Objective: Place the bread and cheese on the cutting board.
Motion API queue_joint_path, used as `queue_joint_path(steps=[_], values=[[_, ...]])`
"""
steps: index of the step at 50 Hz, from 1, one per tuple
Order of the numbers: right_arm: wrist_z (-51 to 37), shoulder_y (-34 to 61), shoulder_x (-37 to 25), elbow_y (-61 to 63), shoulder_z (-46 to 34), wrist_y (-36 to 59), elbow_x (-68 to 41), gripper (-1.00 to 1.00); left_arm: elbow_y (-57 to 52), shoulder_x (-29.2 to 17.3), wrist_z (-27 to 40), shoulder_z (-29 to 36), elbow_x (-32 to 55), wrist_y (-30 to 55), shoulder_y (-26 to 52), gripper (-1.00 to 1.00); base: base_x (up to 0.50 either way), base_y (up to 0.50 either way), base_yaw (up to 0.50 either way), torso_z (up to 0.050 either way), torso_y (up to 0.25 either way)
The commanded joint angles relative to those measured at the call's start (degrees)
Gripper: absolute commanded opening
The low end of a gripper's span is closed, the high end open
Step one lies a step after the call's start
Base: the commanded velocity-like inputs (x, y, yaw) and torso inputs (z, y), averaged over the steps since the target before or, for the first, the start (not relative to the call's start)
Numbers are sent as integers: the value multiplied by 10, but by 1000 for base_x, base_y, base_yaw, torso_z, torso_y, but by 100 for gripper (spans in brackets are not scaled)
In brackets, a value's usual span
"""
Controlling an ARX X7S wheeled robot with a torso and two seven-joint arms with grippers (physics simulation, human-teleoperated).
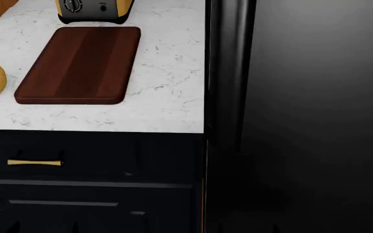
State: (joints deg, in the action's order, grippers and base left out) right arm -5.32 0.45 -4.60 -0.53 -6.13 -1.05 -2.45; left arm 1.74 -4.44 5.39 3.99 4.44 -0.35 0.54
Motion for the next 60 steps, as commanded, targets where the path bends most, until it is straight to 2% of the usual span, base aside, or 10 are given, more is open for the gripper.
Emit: queue_joint_path(steps=[1, 5, 31, 44, 60], values=[[-4, 0, -4, -3, -5, -19, -21, 100, 8, -10, 11, 9, 3, -11, 1, 100, 0, 0, 0, 0, 0], [-4, 2, -9, -2, -12, -14, -20, 100, 10, -12, 14, 14, 3, -13, 2, 100, 0, 0, 0, 0, 0], [-15, 3, -23, -1, -28, -31, -39, 100, -16, -27, 37, 33, 6, 10, -2, 100, 20, 500, 0, 0, 0], [-24, 8, -29, -3, -35, -21, -44, 100, -9, -31, 44, 32, 20, 10, 2, 100, 65, 10, 0, 0, 0], [-35, 8, -36, -3, -44, -24, -39, 100, -8, -40, 46, 43, 19, -10, -1, 100, 0, 0, 0, 49, 0]])
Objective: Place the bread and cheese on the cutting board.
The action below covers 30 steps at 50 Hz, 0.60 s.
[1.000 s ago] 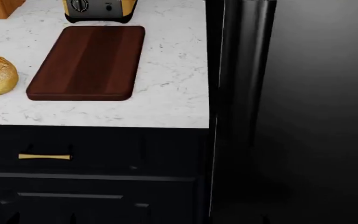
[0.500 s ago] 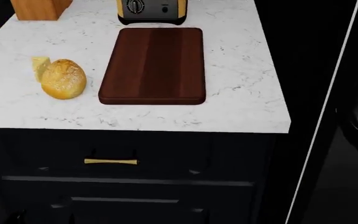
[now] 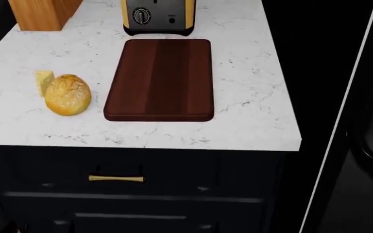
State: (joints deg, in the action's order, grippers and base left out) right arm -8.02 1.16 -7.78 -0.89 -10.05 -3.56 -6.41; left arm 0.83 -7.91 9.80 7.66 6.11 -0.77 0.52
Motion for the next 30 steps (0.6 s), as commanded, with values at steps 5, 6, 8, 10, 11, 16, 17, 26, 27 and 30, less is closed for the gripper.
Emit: queue_joint_path(steps=[5, 6, 8, 10, 11, 16, 17, 26, 27, 30], values=[[-8, 1, -6, -2, -8, -2, -3, 100, 6, -7, 4, 8, 4, -10, 0, 100, 0, 0, 0, 50, 0], [-8, 1, -6, -3, -8, -3, -4, 100, 5, -7, 4, 8, 5, -9, 0, 100, 0, 0, 0, 50, 0], [-10, 0, -7, 2, -8, 0, -5, 100, 5, -9, 5, 12, 0, -11, 1, 100, 0, 0, 0, 50, 0], [-13, 2, -7, -3, -9, -1, -3, 100, 8, -9, 6, 13, 1, -13, 1, 100, 0, 0, 0, 50, 0], [-12, 1, -7, -2, -10, -2, -4, 100, 7, -9, 6, 13, 1, -13, 1, 100, 0, 0, 0, 50, 0], [-15, 3, -8, -3, -13, 2, -4, 100, 7, -11, 7, 16, 2, -15, 1, 100, 0, 0, 0, 50, 0], [-18, 3, -8, -1, -12, 7, -5, 100, 9, -12, 7, 17, 1, -15, 2, 100, 0, 0, 0, 50, 0], [-25, 3, -11, 8, -17, 13, -4, 100, 5, -12, 12, 16, 12, -3, 3, 100, 0, 0, 0, 47, 0], [-27, 3, -12, 8, -17, 10, -1, 100, 4, -13, 11, 17, 12, -7, 3, 100, 0, 0, 0, 0, 0], [-30, 2, -15, 16, -21, 9, 7, 100, 7, -14, 11, 21, 8, -9, 6, 100, 0, 0, 0, 0, 0]])
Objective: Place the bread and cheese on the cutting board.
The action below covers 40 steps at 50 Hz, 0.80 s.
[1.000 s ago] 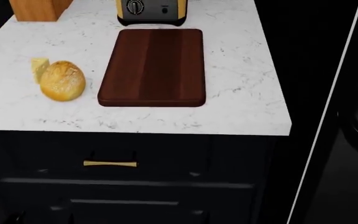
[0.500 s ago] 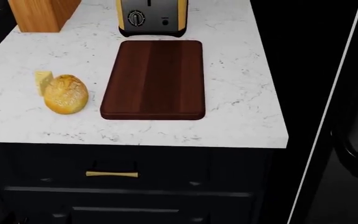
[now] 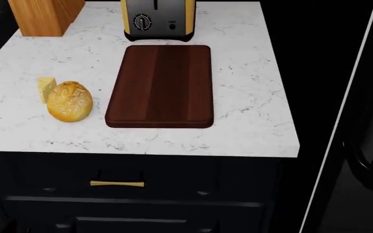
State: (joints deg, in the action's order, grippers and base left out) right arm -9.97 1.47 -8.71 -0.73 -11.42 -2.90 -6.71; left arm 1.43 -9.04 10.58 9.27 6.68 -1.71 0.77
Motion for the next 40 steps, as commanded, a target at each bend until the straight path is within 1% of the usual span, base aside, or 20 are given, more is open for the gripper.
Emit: queue_joint_path(steps=[1, 6, 17, 18, 19, 22, 24, 25, 29, 31, 32, 34, 36, 37, 38, 39, 40], values=[[-11, -1, -6, 14, -10, 3, 12, 100, -1, -3, 4, 6, 2, 1, 3, 100, 0, 0, 0, 0, 0], [-13, -2, -9, 20, -11, -7, 13, 100, -8, -7, 7, 12, -6, 1, 1, 100, 173, 127, 0, 0, 0], [-21, -4, -11, 23, -14, -12, 14, 100, -11, -10, 11, 15, -2, 1, -1, 100, 330, 159, 0, 0, 0], [-24, -9, -11, 39, -14, -7, 12, 100, -19, -10, 12, 13, 3, 4, -3, 100, 242, 23, 0, 0, 0], [-26, -11, -13, 55, -16, 2, 15, 100, -33, -16, 19, 20, -18, 4, -6, 100, 188, 0, 0, 0, 0], [-29, -16, -11, 93, -15, 24, 3, 100, -62, -16, 20, 17, -7, 18, -8, 100, 116, 0, 0, 0, 0], [-40, -17, -14, 122, -19, 49, 16, 100, -88, -17, 28, 19, -13, 41, -8, 100, 33, 0, 0, 0, 0], [-47, -20, -6, 139, -5, 58, -7, 100, -130, -18, 30, 16, -2, 74, -10, 100, 0, 0, 0, 0, 0], [-60, -19, -16, 209, -9, 116, 4, 100, -220, -29, 37, 25, -3, 149, -11, 100, 0, 0, 0, 0, 0], [-63, -9, -22, 251, -8, 170, -2, 100, -265, -32, 42, 29, -2, 200, -2, 100, 0, 0, 0, 0, 0], [-65, -5, -26, 264, -11, 192, 2, 100, -275, -33, 42, 29, 1, 213, 2, 100, 0, 0, 0, 0, 0], [-61, 15, -39, 297, -21, 249, 7, 100, -309, -36, 41, 23, 14, 262, 19, 100, 0, 0, 0, 0, 0], [-65, 26, -34, 314, -9, 275, -7, 100, -328, -41, 43, 18, 20, 291, 30, 100, 0, 0, 0, 0, 0], [-67, 31, -34, 321, -7, 287, -9, 100, -337, -46, 45, 21, 17, 317, 37, 100, 0, 0, 0, 0, 0], [-67, 43, -35, 336, -5, 330, -19, 100, -345, -62, 47, 46, -11, 346, 49, 100, 0, 0, 0, 0, 0], [-67, 45, -35, 339, -5, 334, -21, 100, -348, -59, 53, 42, -11, 350, 51, 100, 0, 0, 0, 0, 0], [-67, 56, -36, 357, -5, 370, -29, 100, -349, -42, 57, 11, 17, 359, 55, 100, 0, 0, 0, 0, 0]])
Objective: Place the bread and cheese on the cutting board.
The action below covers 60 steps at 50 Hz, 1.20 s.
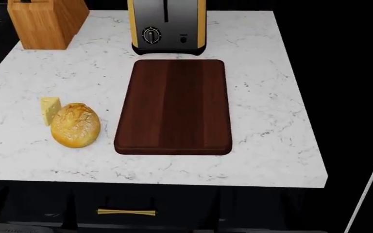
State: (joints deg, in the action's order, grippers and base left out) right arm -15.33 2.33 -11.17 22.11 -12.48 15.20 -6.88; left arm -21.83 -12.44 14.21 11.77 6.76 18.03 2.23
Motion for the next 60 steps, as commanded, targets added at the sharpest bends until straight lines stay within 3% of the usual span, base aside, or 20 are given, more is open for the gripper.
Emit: queue_joint_path(steps=[1, 3, 5, 11, 27, 60], values=[[-14, 55, -12, 144, 10, 209, -34, 100, -116, -16, 16, -7, 12, 163, 44, 100, 0, 0, 0, 0, 0], [-19, 66, -16, 169, 11, 222, -32, 100, -123, -12, 17, -20, 26, 180, 49, 100, 0, 0, 0, 0, 0], [-18, 102, -24, 202, 13, 294, -44, 100, -152, -16, 15, -34, 43, 228, 69, 100, 0, 0, 0, 0, 0], [-22, 93, -14, 182, 36, 293, -58, 100, -186, -18, 12, -63, 77, 294, 111, 100, 0, 0, 0, 0, 0], [-13, 51, -17, 139, 67, 221, -72, 100, -170, -20, 7, -90, 99, 292, 108, 100, 115, 127, 0, 0, 0], [-18, 53, -36, 163, 71, 238, -86, 100, -184, -24, 13, -87, 124, 321, 113, 100, 321, 258, 0, 0, 0]])
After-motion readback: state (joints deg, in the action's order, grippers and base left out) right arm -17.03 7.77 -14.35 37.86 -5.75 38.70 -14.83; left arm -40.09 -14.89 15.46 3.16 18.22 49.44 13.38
